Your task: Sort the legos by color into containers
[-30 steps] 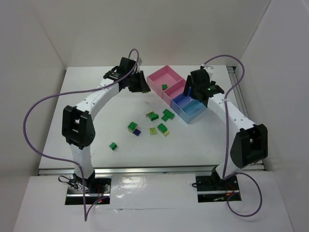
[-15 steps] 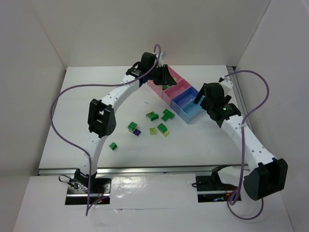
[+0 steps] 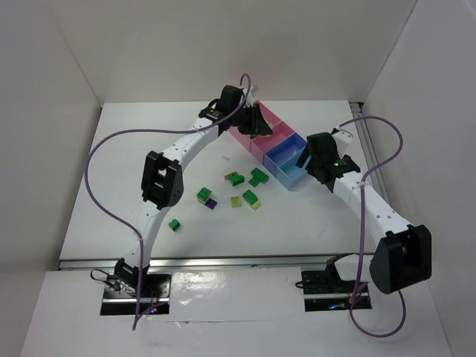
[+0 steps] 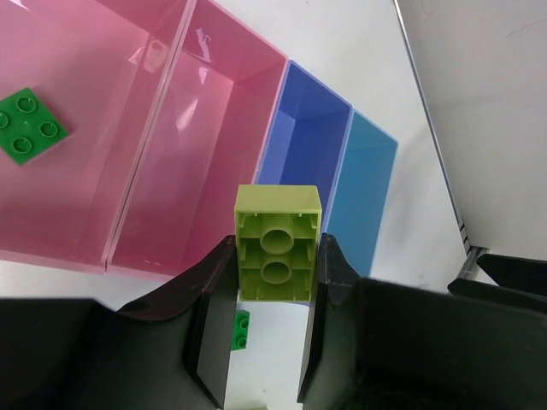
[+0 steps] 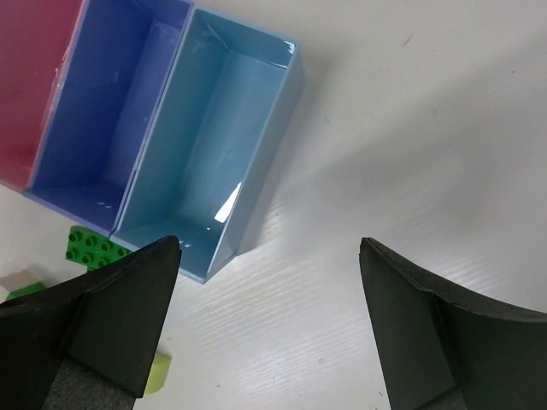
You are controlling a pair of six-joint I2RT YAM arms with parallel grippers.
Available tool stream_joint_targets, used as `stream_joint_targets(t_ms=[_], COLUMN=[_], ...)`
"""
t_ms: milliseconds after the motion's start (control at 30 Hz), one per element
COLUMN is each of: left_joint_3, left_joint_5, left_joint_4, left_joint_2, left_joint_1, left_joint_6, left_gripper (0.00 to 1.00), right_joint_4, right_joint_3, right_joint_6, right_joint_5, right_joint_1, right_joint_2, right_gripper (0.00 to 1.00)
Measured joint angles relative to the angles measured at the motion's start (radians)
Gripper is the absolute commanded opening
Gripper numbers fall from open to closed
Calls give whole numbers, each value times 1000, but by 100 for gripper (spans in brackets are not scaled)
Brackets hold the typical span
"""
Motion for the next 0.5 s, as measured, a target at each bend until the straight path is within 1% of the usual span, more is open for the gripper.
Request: stream_joint_targets(t_ms=[167,233,267,333,400,500], left_joint_3=[9,10,10,11,22,29], left_joint_5=[1,4,5,9,16,26], left_joint_4=[6,6,5,6,8,12], left_joint_2=[35,47,51,61,73,84], left_joint_1=[0,0,-1,-3,-6,-10], left_joint_6=[3,2,2,2,2,-1], left_gripper=[20,24,31,42,56,64], right_joint_4=[3,6,6,7,6,6], right_joint_3=[0,0,0,0,0,0], right_joint_6=[0,0,0,0,0,0], right_joint_5=[-6,-6,-7,-8,-8,-7], right_joint_1=[-11,-13,-13,-15,-20,-22], right_joint_2=[17,17,17,17,16,14], right_gripper=[93,93,93,93,93,93])
